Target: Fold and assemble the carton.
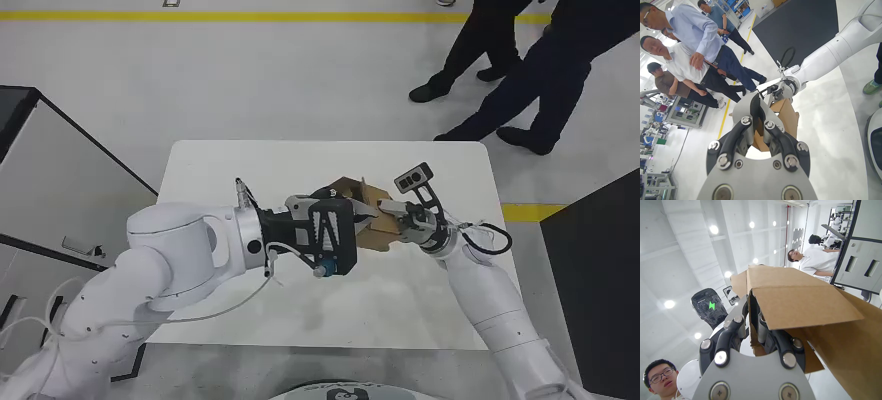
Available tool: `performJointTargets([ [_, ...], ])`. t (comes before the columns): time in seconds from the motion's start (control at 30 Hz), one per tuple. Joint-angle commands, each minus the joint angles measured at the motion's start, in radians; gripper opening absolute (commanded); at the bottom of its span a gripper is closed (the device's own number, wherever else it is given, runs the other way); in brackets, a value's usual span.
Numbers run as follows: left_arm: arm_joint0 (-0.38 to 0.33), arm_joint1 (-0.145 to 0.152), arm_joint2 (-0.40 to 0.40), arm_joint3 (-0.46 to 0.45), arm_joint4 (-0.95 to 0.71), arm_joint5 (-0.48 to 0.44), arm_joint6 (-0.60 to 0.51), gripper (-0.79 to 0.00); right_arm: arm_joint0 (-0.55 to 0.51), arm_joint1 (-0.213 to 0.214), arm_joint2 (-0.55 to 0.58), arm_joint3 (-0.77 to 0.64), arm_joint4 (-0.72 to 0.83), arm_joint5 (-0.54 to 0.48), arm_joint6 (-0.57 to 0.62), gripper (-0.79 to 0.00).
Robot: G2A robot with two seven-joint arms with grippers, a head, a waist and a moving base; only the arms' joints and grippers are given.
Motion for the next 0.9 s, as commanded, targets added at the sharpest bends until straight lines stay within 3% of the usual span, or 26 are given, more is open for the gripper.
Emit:
performJointTargets([
  [0.0,-0.007,-0.002,0.01,0.001,-0.001,-0.001,0.0,-0.785,-0.002,0.0,0.0,-0.002,0.0,0.0,0.0,-0.785],
  [0.27,-0.015,-0.005,0.006,-0.004,0.001,0.01,-0.007,-0.785,-0.008,0.001,0.004,0.0,0.014,-0.005,-0.002,-0.785],
  [0.87,0.06,0.009,-0.066,-0.018,-0.018,-0.02,-0.006,-0.785,-0.012,-0.003,0.016,0.012,0.073,-0.021,-0.013,-0.785],
])
